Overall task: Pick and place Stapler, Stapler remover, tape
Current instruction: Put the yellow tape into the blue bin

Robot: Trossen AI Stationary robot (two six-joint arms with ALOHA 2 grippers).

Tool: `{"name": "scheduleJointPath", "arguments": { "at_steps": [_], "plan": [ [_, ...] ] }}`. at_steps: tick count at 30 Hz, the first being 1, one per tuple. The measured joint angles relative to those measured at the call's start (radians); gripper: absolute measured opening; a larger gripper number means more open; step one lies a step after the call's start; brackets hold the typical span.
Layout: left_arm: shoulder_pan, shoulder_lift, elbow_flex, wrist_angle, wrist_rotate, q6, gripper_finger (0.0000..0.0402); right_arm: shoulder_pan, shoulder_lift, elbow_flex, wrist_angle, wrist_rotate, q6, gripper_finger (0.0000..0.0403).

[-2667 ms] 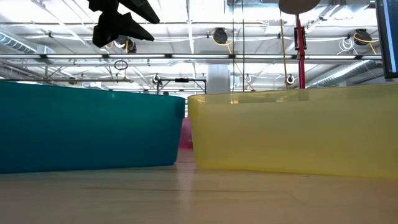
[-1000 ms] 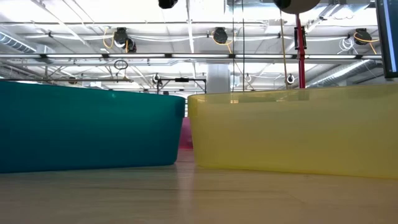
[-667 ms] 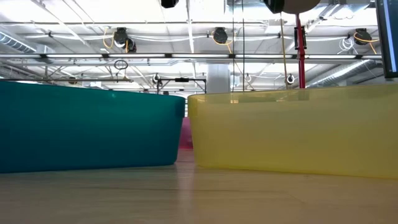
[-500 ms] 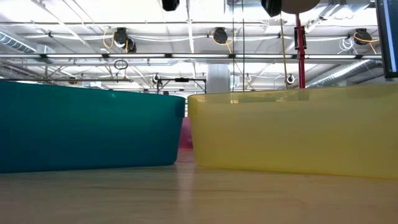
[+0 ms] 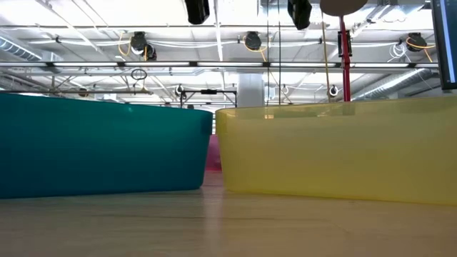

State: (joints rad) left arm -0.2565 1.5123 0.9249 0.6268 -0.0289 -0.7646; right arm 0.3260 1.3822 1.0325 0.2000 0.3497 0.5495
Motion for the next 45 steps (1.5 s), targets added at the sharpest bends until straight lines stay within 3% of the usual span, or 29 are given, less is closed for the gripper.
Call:
{"name": "scheduleJointPath", "arguments": {
  "at_steps": [3,6,10,14,19,25,38,45],
  "plan": [
    [0.001,-0.017,0.0,-0.077,0.092,-0.027,0.0035,0.002,-0.02,0.0,-0.041,-0.127,-0.041,0.0091],
    [0.004,-0.057,0.0,-0.284,0.148,-0.069,0.0035,0.003,-0.035,0.0,-0.13,-0.217,0.009,0.0113],
    [-0.005,-0.118,0.0,-0.609,0.112,-0.137,0.0035,0.003,-0.036,0.0,-0.19,-0.368,0.085,0.0136],
    [-0.062,-0.134,-0.002,-0.761,0.025,-0.214,0.0035,0.004,-0.036,0.0,-0.184,-0.531,0.134,0.0149],
    [-0.156,-0.098,0.0,-0.868,-0.046,-0.313,0.0035,0.003,-0.036,0.0,-0.179,-0.538,0.157,0.0147],
    [-0.199,-0.034,-0.002,-1.106,-0.034,-0.454,0.0035,0.003,-0.036,0.0,-0.17,-0.534,0.15,0.0145],
    [-0.168,0.102,-0.002,-1.099,0.12,-0.436,0.0036,0.003,-0.036,0.0,-0.162,-0.53,0.151,0.0144],
    [-0.144,0.137,-0.001,-1.09,0.186,-0.405,0.0079,0.003,-0.036,0.0,-0.16,-0.53,0.165,0.0145]
  ]
}}
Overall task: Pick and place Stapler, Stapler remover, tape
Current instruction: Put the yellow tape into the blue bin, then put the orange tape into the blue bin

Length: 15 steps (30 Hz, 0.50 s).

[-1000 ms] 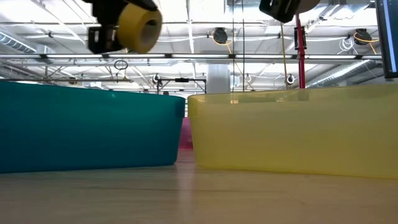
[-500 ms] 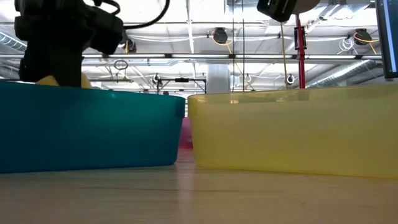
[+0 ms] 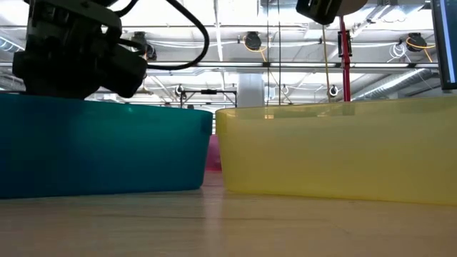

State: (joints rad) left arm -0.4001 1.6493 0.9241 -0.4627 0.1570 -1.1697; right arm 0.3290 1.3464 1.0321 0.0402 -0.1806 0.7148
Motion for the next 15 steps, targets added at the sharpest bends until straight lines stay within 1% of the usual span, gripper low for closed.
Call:
{"name": "scheduleJointPath", "arguments": {
  "at_steps": [5,11,13,15],
  "plan": [
    [0.011,0.0,0.0,0.002,0.008,0.004,0.0105,0.001,0.0,0.0,0.0,-0.003,0.007,0.0144],
    [0.021,0.0,0.0,0.003,0.056,0.013,0.0137,0.002,0.0,0.0,0.0,-0.008,0.007,0.0146],
    [0.025,-0.006,0.0,0.001,0.06,0.009,0.0144,0.009,0.0,0.0,-0.006,-0.036,0.022,0.0145],
    [0.026,-0.02,0.0,-0.004,0.058,-0.003,0.0148,0.021,0.0,0.0,-0.025,-0.095,0.064,0.0142]
  ]
}}
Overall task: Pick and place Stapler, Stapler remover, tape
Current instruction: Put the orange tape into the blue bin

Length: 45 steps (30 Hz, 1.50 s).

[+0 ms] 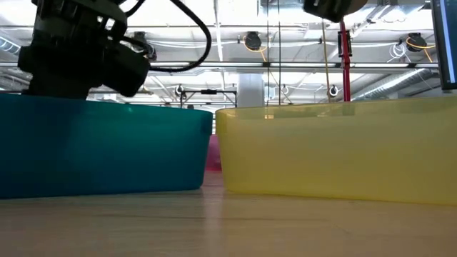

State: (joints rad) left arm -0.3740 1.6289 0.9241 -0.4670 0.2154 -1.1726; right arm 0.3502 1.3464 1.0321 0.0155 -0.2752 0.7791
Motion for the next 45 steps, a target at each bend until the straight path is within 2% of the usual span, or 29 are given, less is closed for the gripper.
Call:
{"name": "scheduleJointPath", "arguments": {
  "at_steps": [4,8,14,17,22,25,35,45],
  "plan": [
    [-0.004,-0.052,0.0,0.0,-0.073,-0.009,0.0145,0.055,-0.001,0.0,-0.097,-0.137,0.17,0.0136],
    [-0.018,-0.139,0.0,0.028,-0.191,0.002,0.0138,0.167,-0.001,0.0,-0.299,-0.194,0.397,0.0132],
    [-0.039,-0.262,0.0,0.184,-0.372,0.117,0.0136,0.37,-0.001,0.0,-0.618,-0.198,0.727,0.0132],
    [-0.046,-0.303,-0.001,0.277,-0.44,0.224,0.0136,0.462,-0.001,-0.001,-0.709,-0.145,0.856,0.0132],
    [-0.045,-0.329,0.0,0.474,-0.47,0.405,0.0136,0.564,-0.001,-0.041,-0.688,0.008,1.016,0.0133],
    [-0.039,-0.329,0.0,0.55,-0.471,0.475,0.0136,0.591,-0.001,-0.095,-0.596,0.037,1.087,0.0137],
    [-0.03,-0.328,0.0,0.559,-0.451,0.482,0.0136,0.663,0.0,-0.301,-0.347,0.001,1.296,0.015],
    [-0.029,-0.328,0.0,0.54,-0.452,0.483,0.0136,0.684,0.0,-0.315,-0.301,-0.003,1.359,0.0145]
  ]
}}
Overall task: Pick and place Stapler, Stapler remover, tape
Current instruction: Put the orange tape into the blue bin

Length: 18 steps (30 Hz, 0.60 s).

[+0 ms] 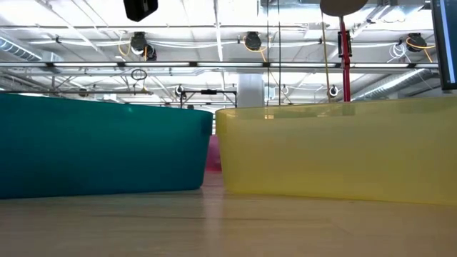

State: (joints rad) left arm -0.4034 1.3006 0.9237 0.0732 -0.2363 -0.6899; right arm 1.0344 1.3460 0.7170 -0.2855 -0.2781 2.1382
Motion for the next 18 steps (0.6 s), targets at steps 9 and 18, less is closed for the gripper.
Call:
{"name": "scheduleJointPath", "arguments": {
  "at_steps": [9,18],
  "plan": [
    [0.0,0.0,0.0,-0.004,0.0,0.012,0.0136,0.004,0.0,-0.001,0.086,-0.018,0.065,0.0139],
    [0.0,0.0,0.0,-0.04,-0.001,0.014,0.0136,0.037,-0.001,0.0,0.064,0.015,0.165,0.0134]
  ]
}}
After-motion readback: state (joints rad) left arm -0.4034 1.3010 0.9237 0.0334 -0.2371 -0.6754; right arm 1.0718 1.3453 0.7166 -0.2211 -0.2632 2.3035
